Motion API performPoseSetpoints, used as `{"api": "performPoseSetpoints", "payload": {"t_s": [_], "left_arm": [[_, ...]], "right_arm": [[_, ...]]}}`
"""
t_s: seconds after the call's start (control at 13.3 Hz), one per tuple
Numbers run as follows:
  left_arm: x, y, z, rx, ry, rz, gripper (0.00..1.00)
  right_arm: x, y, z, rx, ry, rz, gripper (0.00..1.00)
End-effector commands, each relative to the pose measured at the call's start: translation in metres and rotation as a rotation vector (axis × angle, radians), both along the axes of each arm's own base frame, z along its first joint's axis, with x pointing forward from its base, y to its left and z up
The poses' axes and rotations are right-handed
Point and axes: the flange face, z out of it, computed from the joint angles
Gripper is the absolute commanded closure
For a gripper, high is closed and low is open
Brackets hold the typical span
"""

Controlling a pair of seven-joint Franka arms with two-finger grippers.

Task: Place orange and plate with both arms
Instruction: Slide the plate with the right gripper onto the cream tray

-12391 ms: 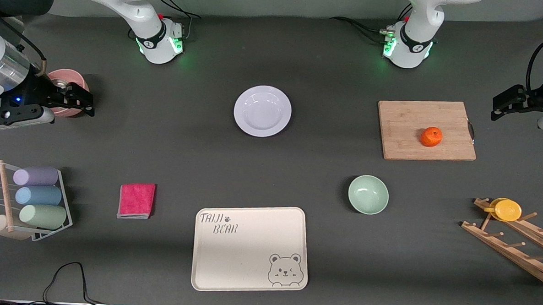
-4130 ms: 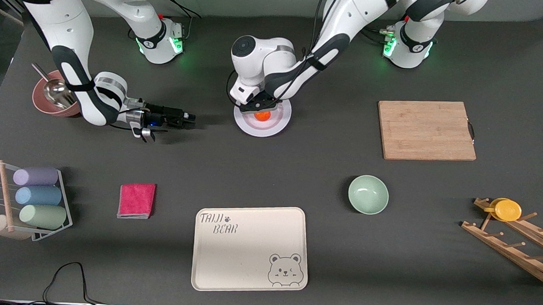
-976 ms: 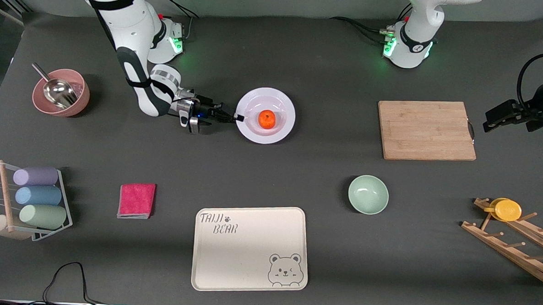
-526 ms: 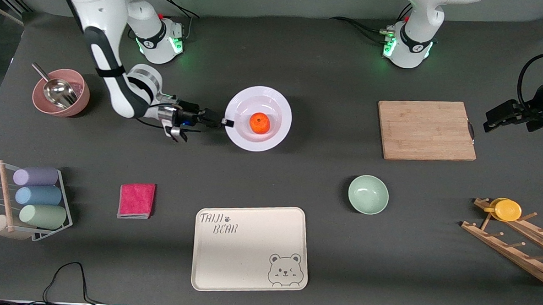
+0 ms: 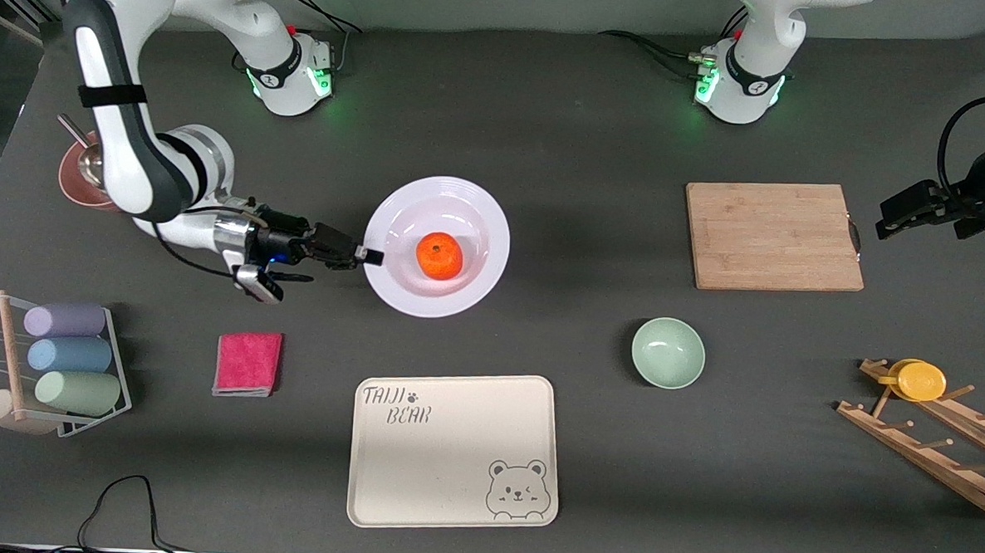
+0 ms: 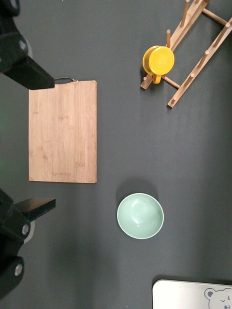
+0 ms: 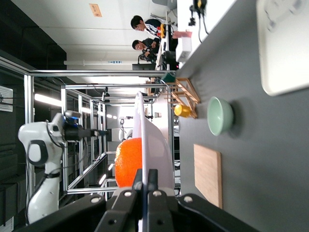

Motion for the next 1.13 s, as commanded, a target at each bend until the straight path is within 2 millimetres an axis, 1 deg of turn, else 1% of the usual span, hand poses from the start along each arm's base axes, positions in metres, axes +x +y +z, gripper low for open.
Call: {"api": "performPoseSetpoints", "payload": {"t_s": [0.0, 0.08, 0.15, 0.23, 0.3, 0.45, 0.53, 0.68, 0.83, 0.98, 1.05], "left_arm": [[-0.005, 0.003, 0.002, 0.015, -0.002, -0.068, 0.0], [-0.006, 0.006, 0.0, 0.028, 0.008, -0.114, 0.0], [-0.007, 0.008, 0.001, 0.028, 0.007, -0.109, 0.0], [-0.006, 0.008, 0.001, 0.03, 0.004, -0.109, 0.0], [-0.005, 0.008, 0.0, 0.031, 0.007, -0.109, 0.0], [-0.006, 0.008, -0.001, 0.031, 0.01, -0.112, 0.0], [-0.006, 0.008, -0.001, 0.031, 0.01, -0.112, 0.0], [-0.004, 0.008, -0.003, 0.031, 0.007, -0.114, 0.0], [-0.002, 0.01, -0.005, 0.029, 0.01, -0.113, 0.0], [-0.001, 0.009, -0.005, 0.029, 0.005, -0.114, 0.0], [-0.001, 0.009, -0.005, 0.029, 0.002, -0.114, 0.0]], "right_arm": [[0.07, 0.011, 0.018, -0.017, 0.001, 0.015, 1.0], [0.093, 0.014, 0.018, -0.023, -0.005, 0.011, 1.0], [0.112, 0.019, 0.014, -0.027, -0.001, 0.009, 1.0], [0.136, 0.011, 0.006, -0.033, -0.006, -0.011, 1.0], [0.153, 0.008, -0.004, -0.041, -0.009, -0.017, 1.0], [0.177, -0.001, -0.041, -0.061, 0.005, -0.027, 1.0], [0.187, -0.003, -0.063, -0.058, 0.013, -0.037, 1.0], [0.201, -0.008, -0.113, -0.04, 0.044, -0.067, 1.0], [0.214, 0.0, -0.144, -0.02, 0.035, -0.076, 1.0], [0.223, -0.002, -0.171, -0.034, 0.022, -0.083, 1.0], [0.226, -0.005, -0.188, -0.054, 0.019, -0.098, 1.0]]}}
